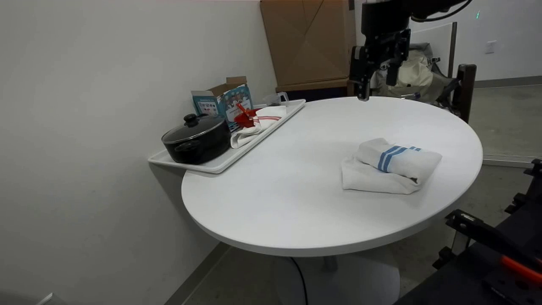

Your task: Use the white towel to wipe the table in circular motion.

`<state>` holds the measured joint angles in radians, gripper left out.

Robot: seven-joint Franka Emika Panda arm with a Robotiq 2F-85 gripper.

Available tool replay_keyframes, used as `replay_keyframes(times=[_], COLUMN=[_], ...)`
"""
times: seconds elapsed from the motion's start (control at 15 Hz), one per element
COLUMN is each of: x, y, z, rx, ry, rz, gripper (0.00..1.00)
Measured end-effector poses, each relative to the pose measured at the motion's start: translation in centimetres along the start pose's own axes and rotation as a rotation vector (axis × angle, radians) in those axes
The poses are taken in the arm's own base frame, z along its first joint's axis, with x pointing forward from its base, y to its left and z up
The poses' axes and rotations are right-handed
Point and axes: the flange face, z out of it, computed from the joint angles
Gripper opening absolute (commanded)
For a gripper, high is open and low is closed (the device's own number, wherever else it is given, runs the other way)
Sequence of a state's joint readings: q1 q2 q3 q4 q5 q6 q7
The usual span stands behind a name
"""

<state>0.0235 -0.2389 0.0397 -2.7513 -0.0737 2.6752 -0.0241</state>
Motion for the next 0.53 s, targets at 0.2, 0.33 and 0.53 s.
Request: replay_keyframes(times=[0.2,0.33,0.53], x=[-0.4,-0.8,-1.1], y=[0.9,1.0,0.6], z=[2.4,4.3,6.5], rx=[0.007,0.014,0.022], ry=[-0.032,-0.054,-0.065], rz=[0.024,0.033,0.030], gripper=[1.00,1.00,1.00])
